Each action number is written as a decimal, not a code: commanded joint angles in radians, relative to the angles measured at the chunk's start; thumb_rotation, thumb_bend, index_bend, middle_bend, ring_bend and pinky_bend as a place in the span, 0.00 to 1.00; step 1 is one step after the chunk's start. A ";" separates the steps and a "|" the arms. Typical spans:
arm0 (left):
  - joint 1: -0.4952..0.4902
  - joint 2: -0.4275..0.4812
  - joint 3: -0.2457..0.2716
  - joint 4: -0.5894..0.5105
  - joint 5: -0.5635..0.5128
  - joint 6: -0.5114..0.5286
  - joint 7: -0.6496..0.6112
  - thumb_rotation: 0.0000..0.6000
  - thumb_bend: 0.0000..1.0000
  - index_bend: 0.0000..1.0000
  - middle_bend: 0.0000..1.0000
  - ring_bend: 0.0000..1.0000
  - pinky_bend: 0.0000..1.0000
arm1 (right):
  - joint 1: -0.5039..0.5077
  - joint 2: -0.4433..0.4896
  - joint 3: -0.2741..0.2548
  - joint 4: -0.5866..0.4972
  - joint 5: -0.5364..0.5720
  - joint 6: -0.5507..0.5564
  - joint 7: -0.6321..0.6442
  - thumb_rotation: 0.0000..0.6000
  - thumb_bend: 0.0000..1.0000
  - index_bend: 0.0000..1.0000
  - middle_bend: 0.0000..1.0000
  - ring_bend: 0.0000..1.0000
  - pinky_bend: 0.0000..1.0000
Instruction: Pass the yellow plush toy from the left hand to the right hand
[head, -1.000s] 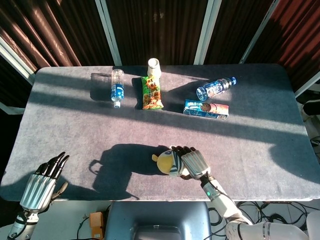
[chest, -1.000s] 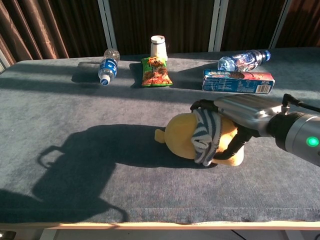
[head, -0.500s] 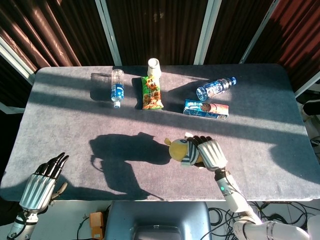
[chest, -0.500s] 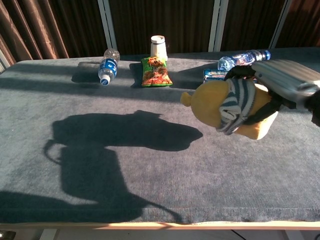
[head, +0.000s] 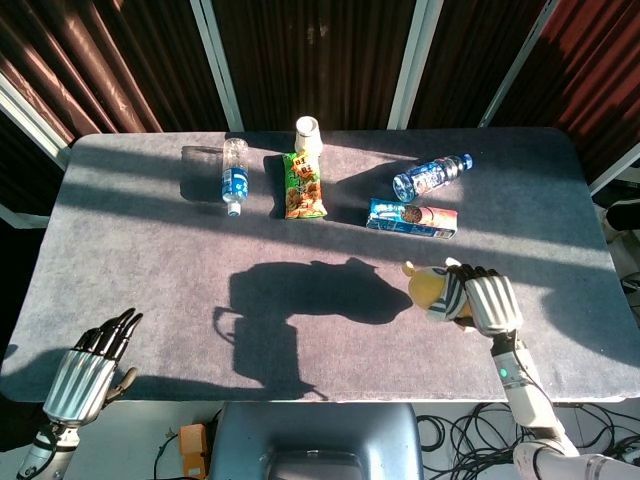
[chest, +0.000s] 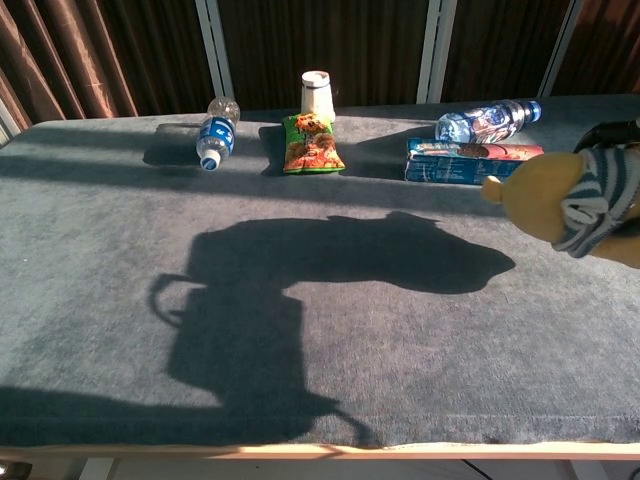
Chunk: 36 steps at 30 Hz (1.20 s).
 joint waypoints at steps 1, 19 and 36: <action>0.000 0.002 -0.002 -0.002 -0.004 -0.006 -0.001 1.00 0.27 0.00 0.10 0.20 0.35 | 0.001 -0.005 0.004 0.099 0.011 -0.055 0.133 1.00 0.13 0.44 0.40 0.40 0.57; 0.001 0.012 0.000 -0.014 -0.005 -0.036 0.005 1.00 0.27 0.00 0.10 0.20 0.36 | -0.024 0.106 -0.047 -0.026 -0.033 -0.093 0.212 1.00 0.11 0.00 0.00 0.00 0.13; 0.031 0.006 -0.011 -0.019 -0.004 0.009 0.037 1.00 0.27 0.00 0.11 0.20 0.36 | -0.290 0.186 -0.224 -0.097 -0.432 0.402 0.152 1.00 0.11 0.00 0.00 0.00 0.13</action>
